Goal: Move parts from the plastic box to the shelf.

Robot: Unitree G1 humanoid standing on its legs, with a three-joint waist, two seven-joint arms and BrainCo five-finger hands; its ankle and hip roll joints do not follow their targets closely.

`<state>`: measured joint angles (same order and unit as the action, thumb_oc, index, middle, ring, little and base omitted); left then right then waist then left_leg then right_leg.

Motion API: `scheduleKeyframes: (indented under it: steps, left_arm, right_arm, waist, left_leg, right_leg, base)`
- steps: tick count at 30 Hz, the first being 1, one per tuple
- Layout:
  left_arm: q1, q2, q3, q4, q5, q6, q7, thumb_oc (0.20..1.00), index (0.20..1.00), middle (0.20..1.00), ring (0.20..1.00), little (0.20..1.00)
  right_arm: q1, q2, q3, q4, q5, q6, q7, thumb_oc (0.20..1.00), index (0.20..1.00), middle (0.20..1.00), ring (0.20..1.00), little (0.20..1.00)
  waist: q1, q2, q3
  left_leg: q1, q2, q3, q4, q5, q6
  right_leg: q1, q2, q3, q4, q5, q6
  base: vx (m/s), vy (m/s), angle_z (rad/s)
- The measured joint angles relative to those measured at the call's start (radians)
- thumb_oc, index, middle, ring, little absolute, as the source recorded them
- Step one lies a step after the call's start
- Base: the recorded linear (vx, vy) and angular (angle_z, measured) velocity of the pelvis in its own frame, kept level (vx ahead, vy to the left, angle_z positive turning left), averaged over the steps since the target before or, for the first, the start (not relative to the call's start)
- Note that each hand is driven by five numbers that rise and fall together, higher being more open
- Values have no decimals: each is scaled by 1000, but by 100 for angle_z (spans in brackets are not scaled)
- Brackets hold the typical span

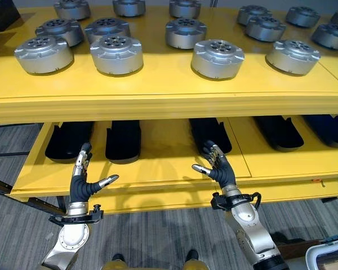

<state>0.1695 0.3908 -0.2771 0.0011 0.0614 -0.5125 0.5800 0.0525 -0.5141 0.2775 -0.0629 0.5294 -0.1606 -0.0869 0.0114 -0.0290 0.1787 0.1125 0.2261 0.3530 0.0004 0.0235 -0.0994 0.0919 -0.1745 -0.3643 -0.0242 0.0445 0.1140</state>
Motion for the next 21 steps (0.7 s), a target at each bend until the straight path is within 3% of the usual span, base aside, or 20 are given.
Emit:
scheduleKeyframes:
  steps: [9, 21]
  left_arm:
    - [-102, 34, -6, 82, 50, -1, 82, 1000, 1000, 1000, 1000, 1000]
    - [-183, 36, 11, 150, 48, 7, 99, 1000, 1000, 1000, 1000, 1000]
  right_arm:
    - [-14, 47, 49, 4, -4, -5, 15, 1000, 1000, 1000, 1000, 1000]
    - [-6, 73, 49, 13, -43, -6, 26, 1000, 1000, 1000, 1000, 1000]
  waist:
    - [3, -25, -5]
    - [-22, -34, -2]
  left_leg:
    - [10, -24, 16, 2, -12, -10]
    - [10, -23, 26, 18, -14, -13]
  right_leg:
    - [-13, -28, 23, 29, -2, 7]
    - [-25, -31, 41, 43, 0, 8]
  base:
    - [33, 10, -4]
    - [27, -12, -3]
